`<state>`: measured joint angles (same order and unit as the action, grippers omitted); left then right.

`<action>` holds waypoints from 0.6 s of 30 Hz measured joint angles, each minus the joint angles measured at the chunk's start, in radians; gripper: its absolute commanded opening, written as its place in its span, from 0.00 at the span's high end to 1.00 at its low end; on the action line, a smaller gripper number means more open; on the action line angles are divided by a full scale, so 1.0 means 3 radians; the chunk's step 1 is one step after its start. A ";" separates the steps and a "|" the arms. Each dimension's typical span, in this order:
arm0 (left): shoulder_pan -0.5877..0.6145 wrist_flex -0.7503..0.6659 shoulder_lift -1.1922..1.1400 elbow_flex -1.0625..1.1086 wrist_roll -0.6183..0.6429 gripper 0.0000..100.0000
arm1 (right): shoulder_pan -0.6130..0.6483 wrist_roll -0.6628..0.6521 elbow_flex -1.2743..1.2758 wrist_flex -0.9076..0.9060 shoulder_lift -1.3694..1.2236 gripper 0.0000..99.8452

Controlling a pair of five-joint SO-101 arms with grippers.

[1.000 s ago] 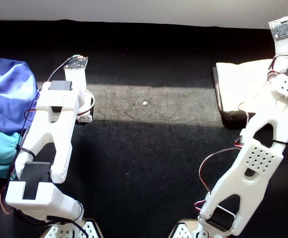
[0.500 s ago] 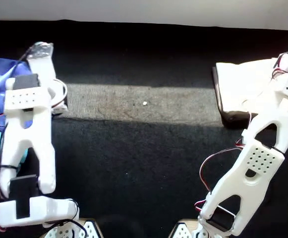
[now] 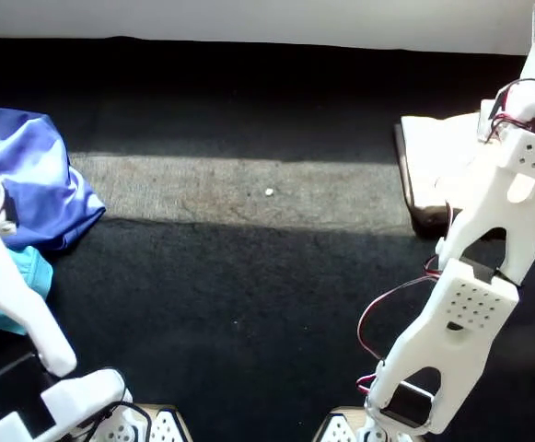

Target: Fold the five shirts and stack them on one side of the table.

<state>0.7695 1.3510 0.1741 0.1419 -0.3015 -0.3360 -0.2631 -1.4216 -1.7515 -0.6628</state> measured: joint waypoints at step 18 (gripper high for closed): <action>0.0655 -0.0926 -0.0757 0.0000 -0.0389 0.77 | 0.0430 0.0000 0.3186 -0.0015 0.3130 0.85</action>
<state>0.9659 1.0733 -0.0529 0.1419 -0.4181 -0.2071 -0.2631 -0.4657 -1.7561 0.2762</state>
